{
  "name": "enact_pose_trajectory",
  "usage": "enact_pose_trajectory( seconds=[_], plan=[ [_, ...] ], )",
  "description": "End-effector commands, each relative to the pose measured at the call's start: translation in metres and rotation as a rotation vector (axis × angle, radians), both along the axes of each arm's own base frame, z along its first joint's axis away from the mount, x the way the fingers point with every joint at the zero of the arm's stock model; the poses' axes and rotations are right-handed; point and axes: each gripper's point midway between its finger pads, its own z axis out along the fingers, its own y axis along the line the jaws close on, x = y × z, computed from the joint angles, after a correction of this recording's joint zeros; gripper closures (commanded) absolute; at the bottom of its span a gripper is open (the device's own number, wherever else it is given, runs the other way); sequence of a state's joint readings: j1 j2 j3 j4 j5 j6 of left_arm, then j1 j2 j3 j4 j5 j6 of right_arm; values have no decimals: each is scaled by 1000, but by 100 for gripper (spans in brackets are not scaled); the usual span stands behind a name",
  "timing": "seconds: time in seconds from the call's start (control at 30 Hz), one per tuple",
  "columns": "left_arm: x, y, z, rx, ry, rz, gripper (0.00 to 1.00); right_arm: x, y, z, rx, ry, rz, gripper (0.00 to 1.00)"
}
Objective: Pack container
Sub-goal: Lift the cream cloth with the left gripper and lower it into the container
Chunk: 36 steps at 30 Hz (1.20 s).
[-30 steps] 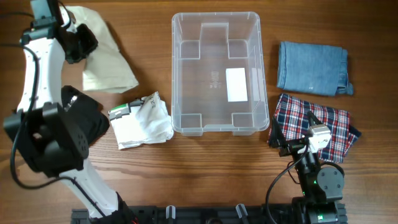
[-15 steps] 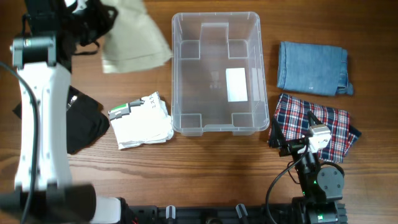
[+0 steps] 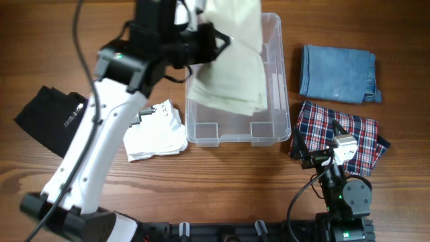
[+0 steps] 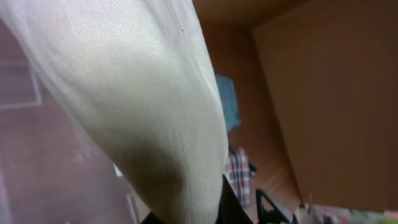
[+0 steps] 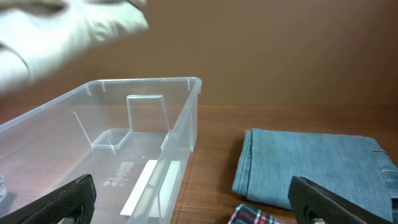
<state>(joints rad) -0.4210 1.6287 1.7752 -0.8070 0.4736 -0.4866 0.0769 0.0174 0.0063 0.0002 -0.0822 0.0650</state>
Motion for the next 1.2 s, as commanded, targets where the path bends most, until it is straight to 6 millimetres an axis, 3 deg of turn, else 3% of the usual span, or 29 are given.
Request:
enact_pose_trajectory(
  seconds=[0.0, 0.13, 0.33, 0.53, 0.73, 0.87, 0.97, 1.1, 1.13, 1.17],
  plan=[
    [0, -27, -17, -20, 80, -3, 96, 0, 0, 2, -9, -13, 5, 0],
    [10, -39, -48, 20, 142, 43, 96, 0, 0, 2, -9, -13, 4, 0],
    [24, -43, -68, 9, 143, 107, 96, 0, 0, 2, -10, -13, 5, 0],
    [30, -42, -122, 15, 151, 135, 96, 0, 0, 2, -9, -13, 5, 0],
    [25, -38, -163, 35, 175, 143, 96, 0, 0, 2, -9, -13, 4, 0],
    [26, -32, -200, 88, 200, 172, 85, 0, 0, 2, -9, -13, 4, 0],
    [27, -30, -217, 123, 217, 176, 84, 0, 0, 2, -9, -13, 4, 0],
    [27, -29, -223, 138, 227, 182, 64, 0, 0, 2, -9, -13, 4, 0],
    [26, -29, -224, 146, 221, 174, 53, 0, 0, 2, -9, -13, 5, 0],
    [25, -28, -225, 160, 215, 161, 35, 0, 0, 2, -9, -13, 5, 0]
  ],
)
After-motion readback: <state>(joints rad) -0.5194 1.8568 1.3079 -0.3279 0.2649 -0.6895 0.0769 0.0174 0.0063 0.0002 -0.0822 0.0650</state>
